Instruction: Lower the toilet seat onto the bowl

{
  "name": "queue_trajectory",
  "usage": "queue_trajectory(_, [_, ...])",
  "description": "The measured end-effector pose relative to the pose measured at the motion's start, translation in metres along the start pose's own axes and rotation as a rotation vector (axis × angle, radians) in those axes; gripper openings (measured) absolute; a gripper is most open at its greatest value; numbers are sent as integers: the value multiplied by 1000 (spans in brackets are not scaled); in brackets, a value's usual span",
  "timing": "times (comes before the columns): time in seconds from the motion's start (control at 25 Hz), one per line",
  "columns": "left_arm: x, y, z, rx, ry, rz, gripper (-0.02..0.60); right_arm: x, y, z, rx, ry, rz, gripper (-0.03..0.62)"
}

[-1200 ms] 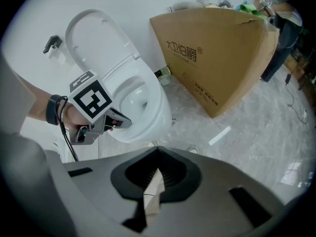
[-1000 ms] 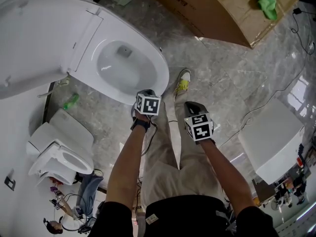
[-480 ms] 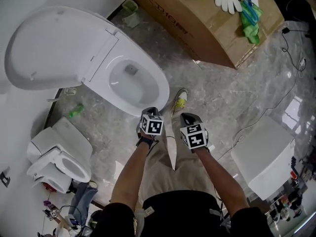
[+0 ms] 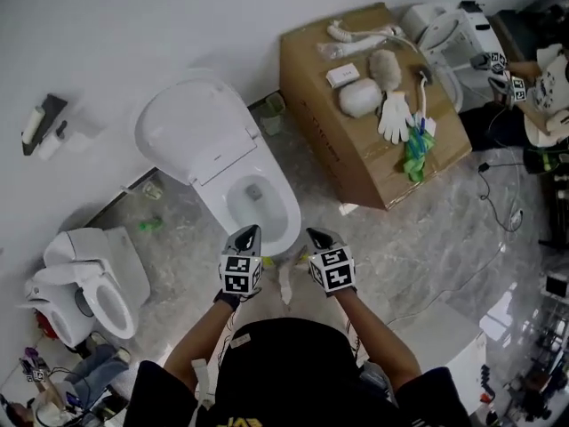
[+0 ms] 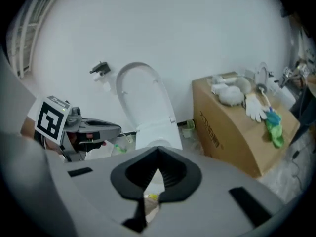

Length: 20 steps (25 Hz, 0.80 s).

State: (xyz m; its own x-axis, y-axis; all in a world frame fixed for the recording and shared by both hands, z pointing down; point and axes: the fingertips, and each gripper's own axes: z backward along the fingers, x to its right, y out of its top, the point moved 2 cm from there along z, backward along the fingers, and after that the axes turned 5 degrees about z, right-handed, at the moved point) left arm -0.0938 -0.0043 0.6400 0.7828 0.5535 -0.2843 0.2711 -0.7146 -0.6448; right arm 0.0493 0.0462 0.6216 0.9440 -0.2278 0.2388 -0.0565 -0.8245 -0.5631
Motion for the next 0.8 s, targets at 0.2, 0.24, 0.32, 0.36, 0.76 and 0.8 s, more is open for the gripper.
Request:
queue_trajectory(0.2, [3,99,82,256,57,8,6,-21,94,58,156,23,165,-6])
queue_trajectory(0.24, [3,113,97,306,74,22,6,-25,109,66,186,26,189,-6])
queue_trajectory(0.32, [6,132,128,387,92,58,6,-37,131,83,233,38,229,-6])
queue_trajectory(0.36, [7,140,142,421,94,63,6,-45,141,91,257,47,245,-6])
queue_trajectory(0.76, [13,192,216,628,191,-1,6,-78,197,133,426,118,327,-6])
queue_trajectory(0.8, [13,190,217,625,193,2,6,-81,199,134,440,126,327,-6])
